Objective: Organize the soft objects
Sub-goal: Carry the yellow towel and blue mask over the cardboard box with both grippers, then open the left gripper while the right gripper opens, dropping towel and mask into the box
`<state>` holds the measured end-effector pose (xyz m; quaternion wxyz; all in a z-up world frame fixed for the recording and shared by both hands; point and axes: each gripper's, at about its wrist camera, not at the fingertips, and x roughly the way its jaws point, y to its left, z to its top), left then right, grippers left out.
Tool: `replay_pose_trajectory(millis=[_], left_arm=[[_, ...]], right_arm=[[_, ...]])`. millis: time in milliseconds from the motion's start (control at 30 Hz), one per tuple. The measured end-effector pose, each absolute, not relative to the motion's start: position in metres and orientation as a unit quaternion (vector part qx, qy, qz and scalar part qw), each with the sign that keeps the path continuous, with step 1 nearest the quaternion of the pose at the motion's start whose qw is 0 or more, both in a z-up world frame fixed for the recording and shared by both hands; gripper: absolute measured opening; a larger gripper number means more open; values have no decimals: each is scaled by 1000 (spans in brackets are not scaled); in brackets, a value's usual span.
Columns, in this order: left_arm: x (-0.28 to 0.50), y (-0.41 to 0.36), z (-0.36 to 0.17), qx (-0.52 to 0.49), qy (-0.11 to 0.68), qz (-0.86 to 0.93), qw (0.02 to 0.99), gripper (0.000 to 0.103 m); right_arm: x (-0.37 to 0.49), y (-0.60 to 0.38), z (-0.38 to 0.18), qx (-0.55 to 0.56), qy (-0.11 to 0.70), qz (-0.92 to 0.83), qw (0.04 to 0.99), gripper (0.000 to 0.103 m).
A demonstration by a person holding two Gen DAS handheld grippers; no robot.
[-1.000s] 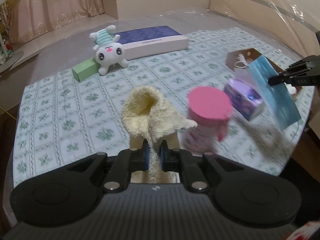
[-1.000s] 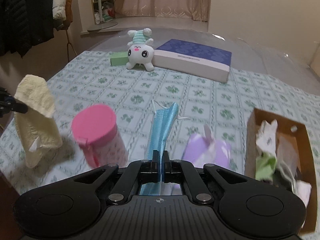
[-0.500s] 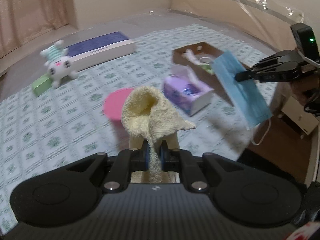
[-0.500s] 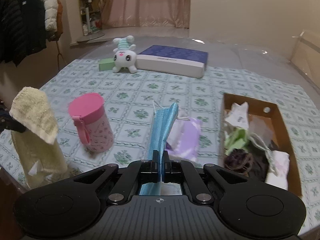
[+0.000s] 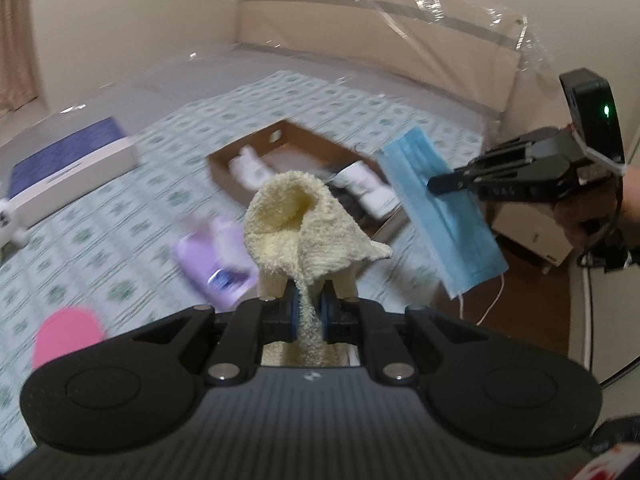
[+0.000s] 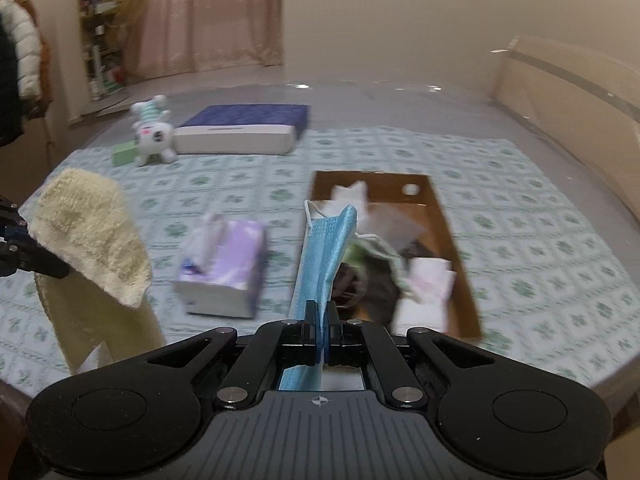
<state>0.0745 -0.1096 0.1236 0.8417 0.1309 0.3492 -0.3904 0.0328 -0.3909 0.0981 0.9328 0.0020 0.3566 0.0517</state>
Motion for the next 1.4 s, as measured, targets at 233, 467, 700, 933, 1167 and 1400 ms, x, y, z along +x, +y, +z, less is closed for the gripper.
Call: replay_pose_trajectory(millis=[233, 467, 700, 933, 1167, 1400], left_arm=[[97, -186, 129, 123, 333, -430, 830, 9], [119, -241, 133, 112, 326, -442, 828, 9], [150, -271, 135, 105, 324, -436, 833, 9], [186, -299, 142, 99, 317, -424, 843, 9], [225, -324, 148, 75, 308, -411, 854, 9], [254, -333, 116, 36, 332, -392, 857, 9]], right_arm=[[33, -433, 103, 5, 355, 20, 935, 1], [48, -458, 100, 3, 363, 8, 932, 1], [76, -477, 92, 1, 372, 6, 928, 1], [109, -490, 90, 0, 369, 6, 929, 1], [143, -507, 98, 8, 348, -5, 937, 1], [167, -521, 101, 33, 318, -18, 947, 1]])
